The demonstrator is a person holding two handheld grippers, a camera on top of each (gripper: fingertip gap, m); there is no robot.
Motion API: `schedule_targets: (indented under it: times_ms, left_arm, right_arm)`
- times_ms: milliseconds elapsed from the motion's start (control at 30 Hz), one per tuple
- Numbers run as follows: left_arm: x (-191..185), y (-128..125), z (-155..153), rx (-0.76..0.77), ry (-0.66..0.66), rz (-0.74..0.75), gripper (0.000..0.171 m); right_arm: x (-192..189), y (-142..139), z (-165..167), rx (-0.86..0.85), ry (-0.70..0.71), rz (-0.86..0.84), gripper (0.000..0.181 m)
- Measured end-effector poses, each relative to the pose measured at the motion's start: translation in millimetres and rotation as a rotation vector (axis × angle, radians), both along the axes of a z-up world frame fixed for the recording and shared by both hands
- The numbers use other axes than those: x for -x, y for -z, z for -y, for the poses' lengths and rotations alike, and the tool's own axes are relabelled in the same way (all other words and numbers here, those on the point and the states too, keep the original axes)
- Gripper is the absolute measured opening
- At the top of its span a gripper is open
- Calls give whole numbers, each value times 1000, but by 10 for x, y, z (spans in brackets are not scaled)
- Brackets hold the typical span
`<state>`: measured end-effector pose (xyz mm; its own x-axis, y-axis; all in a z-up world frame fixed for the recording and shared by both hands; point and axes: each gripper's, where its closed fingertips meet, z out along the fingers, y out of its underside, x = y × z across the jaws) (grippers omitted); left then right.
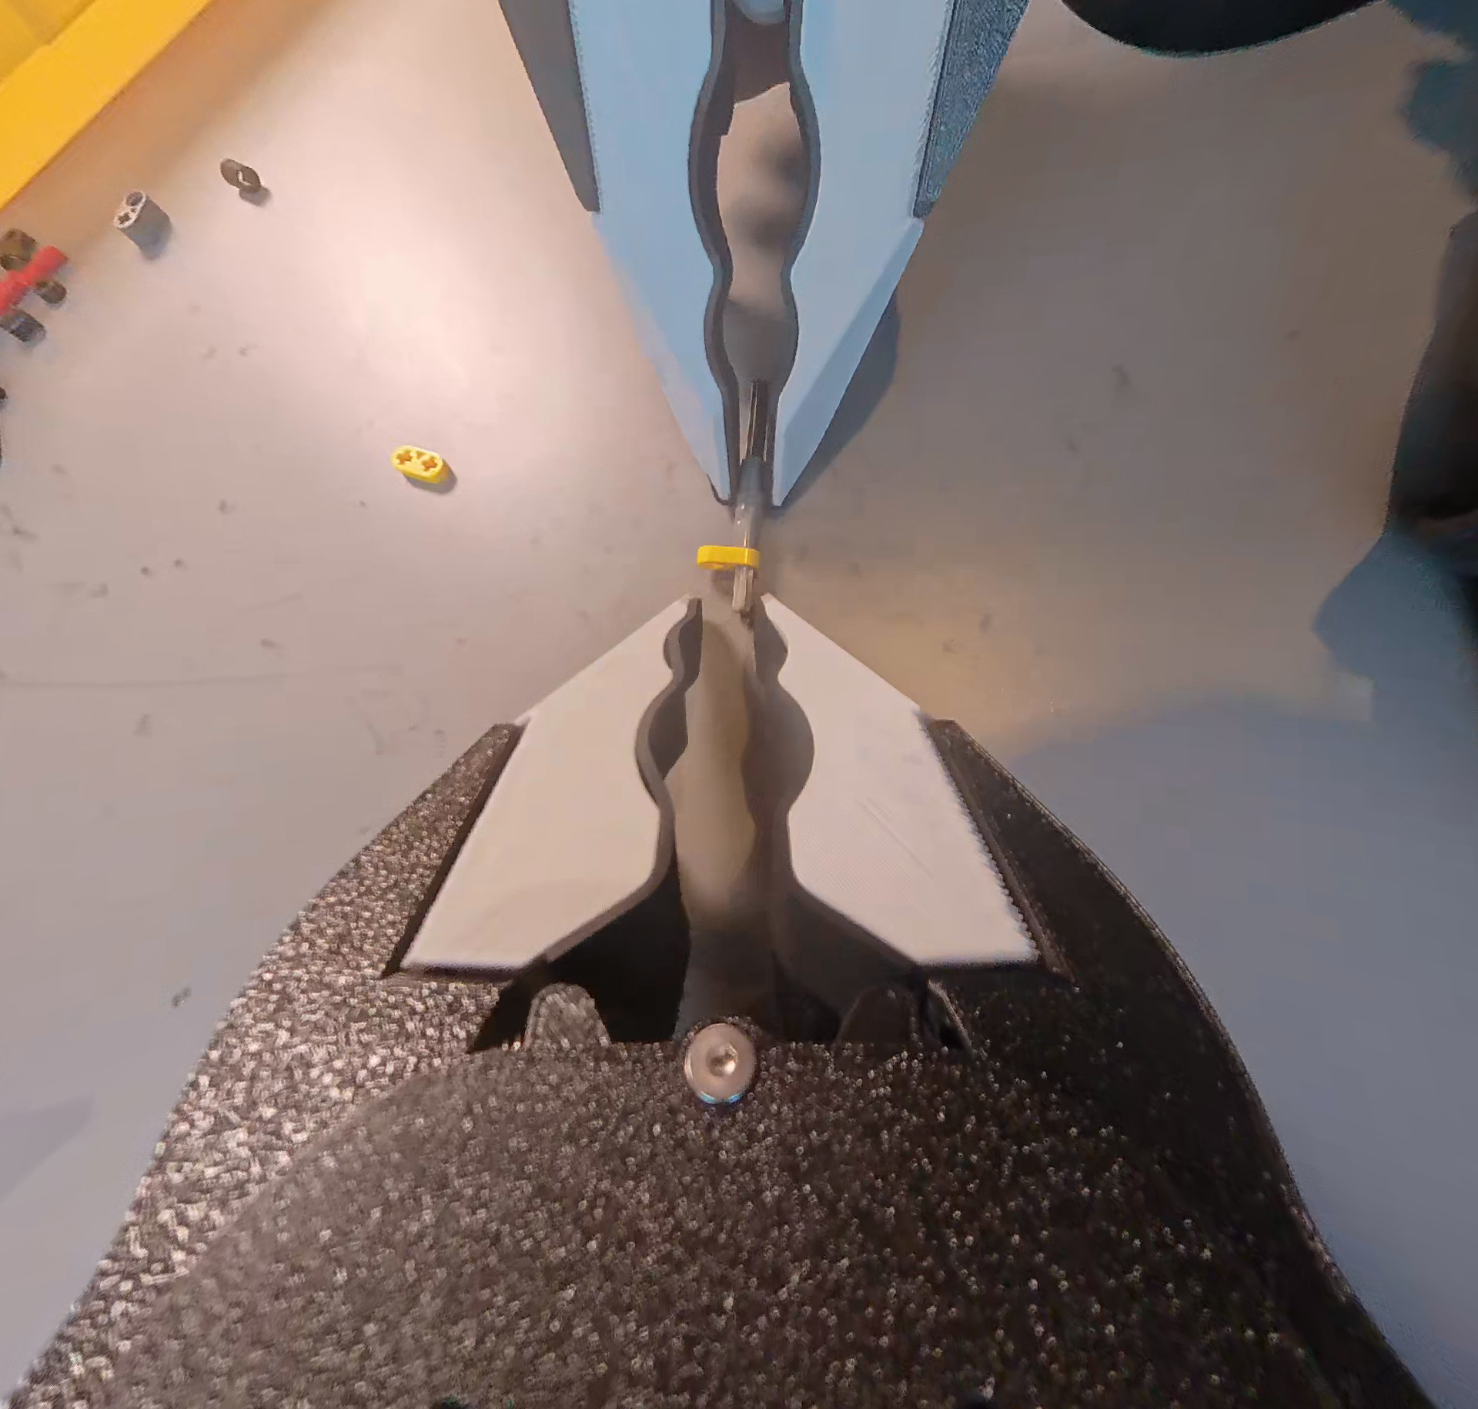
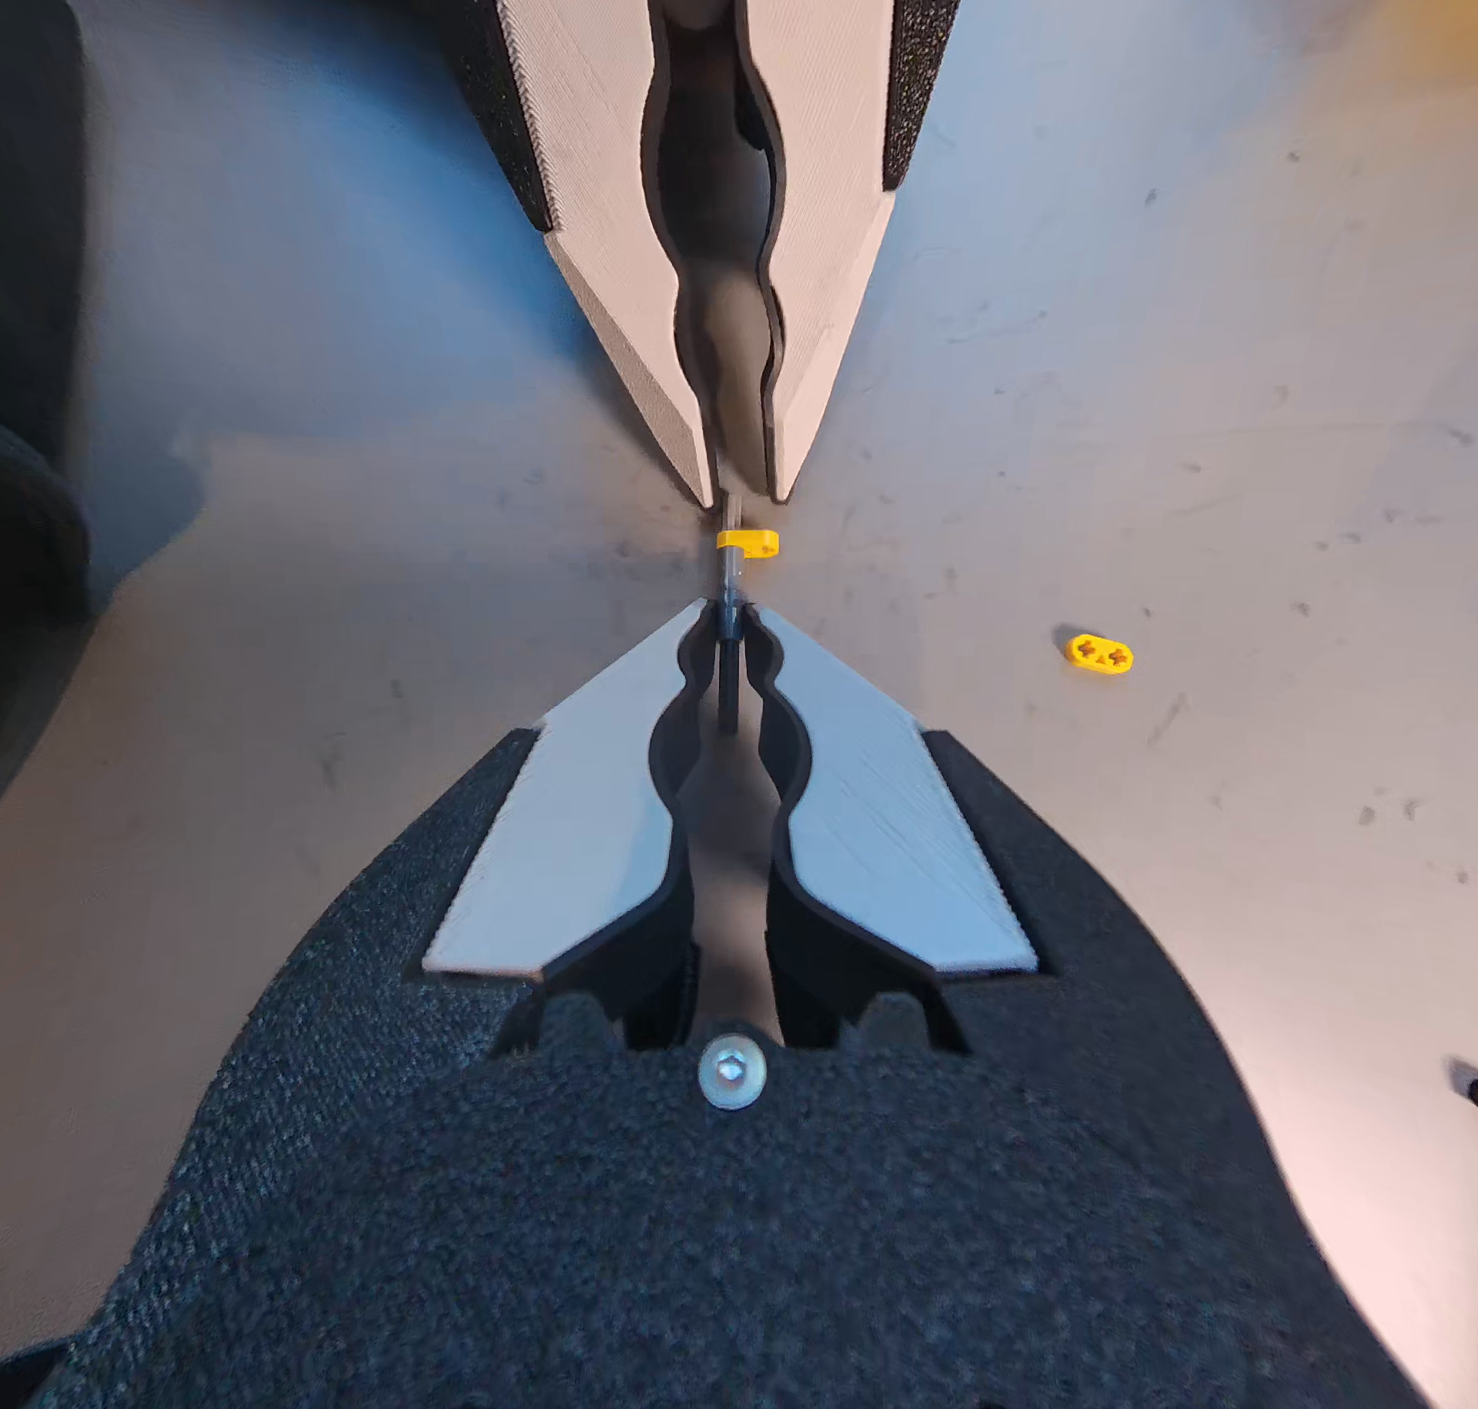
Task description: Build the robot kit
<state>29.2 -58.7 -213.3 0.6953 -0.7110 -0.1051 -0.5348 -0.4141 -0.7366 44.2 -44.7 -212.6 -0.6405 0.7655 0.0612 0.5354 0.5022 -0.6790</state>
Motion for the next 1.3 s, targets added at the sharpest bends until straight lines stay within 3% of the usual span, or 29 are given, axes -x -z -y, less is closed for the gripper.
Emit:
schedule_targets:
  times_ms: [200,300,433,567,800,900,1000,1067,1200,1300]
  left_arm:
    - [89,-72,26,-4,-33,56,13]
    - [211,-146,4,-11,-90,103,14]
    - [357,-243,-83,-25,-179,174,15]
    - [451,-242,-108,-27,-227,192,18]
    - [439,-325,-112,-40,-225,256,21]
    - [413,-496,-126,-107,-212,331,26]
    - [360,-846,-125,-239,-184,468,26]
    - [350,-1055,-103,-304,-174,569,24]
    - [313,-1321,-11,-318,-122,791,23]
    - [282,-1430,46,-327,-81,872,21]
  right_arm:
    - [-12,-132,-86,99,34,3,24]
    - [163,-309,-386,135,172,-64,23]
    - [425,-186,-757,100,342,-31,25]
    - [500,3,-801,46,347,45,24]
    - [519,-38,-703,65,277,10,14]
    - [580,-443,-395,306,198,-161,14]
    - [577,-1053,-116,709,145,-313,14]
    - [544,-1284,2,906,117,-361,14]
    - [517,-1404,177,965,77,-443,14]
    - [516,-1504,183,977,75,-504,14]
